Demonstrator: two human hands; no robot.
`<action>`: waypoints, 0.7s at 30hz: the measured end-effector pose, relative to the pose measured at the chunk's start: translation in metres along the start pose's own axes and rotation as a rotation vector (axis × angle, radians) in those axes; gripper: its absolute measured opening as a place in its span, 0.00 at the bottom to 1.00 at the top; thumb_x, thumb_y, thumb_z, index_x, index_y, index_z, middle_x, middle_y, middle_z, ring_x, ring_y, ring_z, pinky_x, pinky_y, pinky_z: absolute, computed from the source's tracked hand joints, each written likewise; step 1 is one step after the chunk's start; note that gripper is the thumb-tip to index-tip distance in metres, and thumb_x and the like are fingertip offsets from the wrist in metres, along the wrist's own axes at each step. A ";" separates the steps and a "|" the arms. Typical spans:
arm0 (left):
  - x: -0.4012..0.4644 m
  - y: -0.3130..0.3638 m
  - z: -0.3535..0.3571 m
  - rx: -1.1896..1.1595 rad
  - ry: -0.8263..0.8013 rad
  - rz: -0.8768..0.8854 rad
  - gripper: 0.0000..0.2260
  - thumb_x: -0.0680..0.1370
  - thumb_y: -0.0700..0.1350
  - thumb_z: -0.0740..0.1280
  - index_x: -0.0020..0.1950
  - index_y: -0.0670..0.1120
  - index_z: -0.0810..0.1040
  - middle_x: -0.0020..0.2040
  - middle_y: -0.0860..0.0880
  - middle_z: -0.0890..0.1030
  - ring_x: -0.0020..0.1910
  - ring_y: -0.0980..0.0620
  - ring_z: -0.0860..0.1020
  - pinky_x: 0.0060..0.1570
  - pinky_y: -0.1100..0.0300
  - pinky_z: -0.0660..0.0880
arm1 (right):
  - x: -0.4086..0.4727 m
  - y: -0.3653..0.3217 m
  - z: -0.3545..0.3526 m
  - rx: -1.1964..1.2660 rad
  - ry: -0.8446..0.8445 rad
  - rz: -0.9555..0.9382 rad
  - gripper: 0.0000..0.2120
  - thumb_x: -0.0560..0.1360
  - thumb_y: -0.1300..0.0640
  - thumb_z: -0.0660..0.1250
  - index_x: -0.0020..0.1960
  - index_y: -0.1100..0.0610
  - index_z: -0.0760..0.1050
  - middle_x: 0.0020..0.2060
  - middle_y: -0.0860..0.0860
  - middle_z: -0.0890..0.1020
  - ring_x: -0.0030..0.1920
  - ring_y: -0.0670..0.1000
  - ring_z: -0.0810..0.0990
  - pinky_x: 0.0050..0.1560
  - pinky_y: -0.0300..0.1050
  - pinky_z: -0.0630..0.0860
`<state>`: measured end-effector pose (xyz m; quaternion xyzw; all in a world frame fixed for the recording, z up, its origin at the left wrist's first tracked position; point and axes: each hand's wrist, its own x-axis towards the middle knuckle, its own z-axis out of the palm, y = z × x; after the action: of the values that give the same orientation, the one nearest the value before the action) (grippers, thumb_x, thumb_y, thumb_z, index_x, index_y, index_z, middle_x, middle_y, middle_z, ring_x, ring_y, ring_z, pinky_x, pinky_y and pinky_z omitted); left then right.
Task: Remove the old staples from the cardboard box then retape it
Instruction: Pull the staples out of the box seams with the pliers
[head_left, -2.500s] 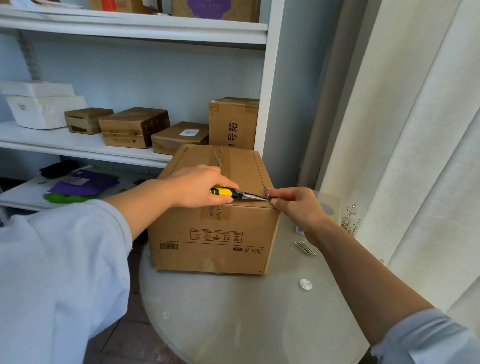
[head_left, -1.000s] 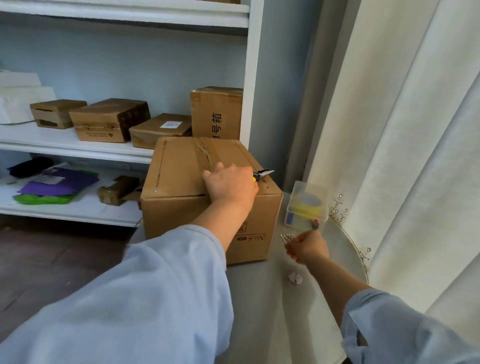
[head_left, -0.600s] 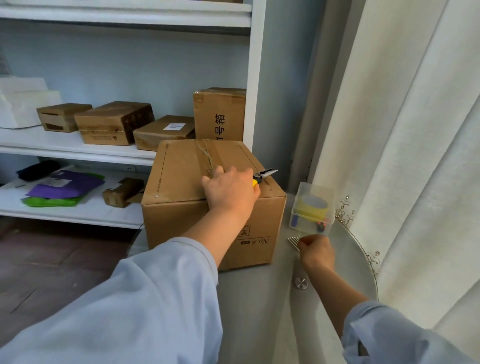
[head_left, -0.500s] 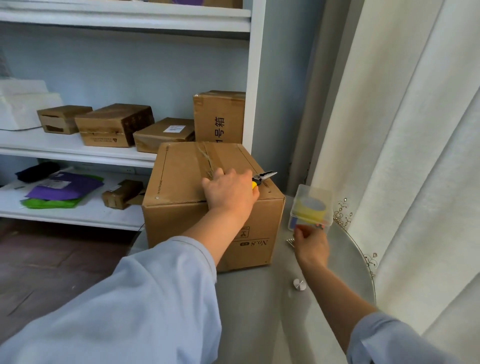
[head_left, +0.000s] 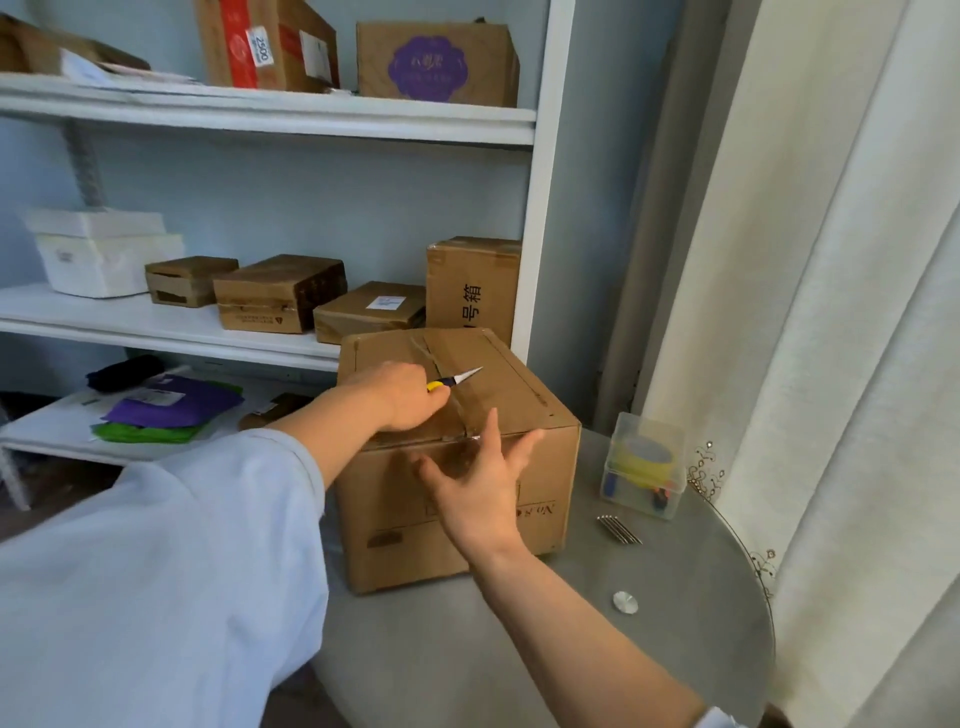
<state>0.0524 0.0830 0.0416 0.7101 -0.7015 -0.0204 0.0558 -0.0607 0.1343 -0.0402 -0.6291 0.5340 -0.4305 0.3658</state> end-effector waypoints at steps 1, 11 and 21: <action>-0.001 -0.003 -0.003 -0.010 -0.013 0.005 0.22 0.81 0.57 0.52 0.59 0.41 0.74 0.52 0.43 0.75 0.51 0.46 0.74 0.45 0.57 0.67 | 0.007 0.001 0.000 -0.046 -0.029 0.027 0.47 0.71 0.44 0.72 0.79 0.51 0.46 0.74 0.54 0.29 0.77 0.58 0.37 0.76 0.50 0.45; -0.004 -0.024 0.012 -0.360 0.106 0.168 0.12 0.78 0.59 0.61 0.47 0.51 0.72 0.44 0.52 0.74 0.44 0.52 0.73 0.38 0.58 0.67 | 0.012 0.006 -0.010 -0.471 -0.104 -0.254 0.60 0.60 0.24 0.64 0.79 0.55 0.45 0.77 0.53 0.38 0.76 0.52 0.32 0.75 0.52 0.42; -0.001 -0.039 0.023 -0.325 0.026 0.384 0.17 0.70 0.61 0.70 0.55 0.56 0.74 0.50 0.58 0.73 0.50 0.58 0.72 0.51 0.59 0.72 | 0.049 0.032 -0.080 -0.302 -0.234 -0.144 0.51 0.68 0.46 0.76 0.79 0.53 0.47 0.78 0.46 0.50 0.77 0.48 0.52 0.76 0.46 0.52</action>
<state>0.0884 0.0832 0.0149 0.5458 -0.8103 -0.1130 0.1811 -0.1441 0.0804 -0.0337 -0.7591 0.4999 -0.2945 0.2951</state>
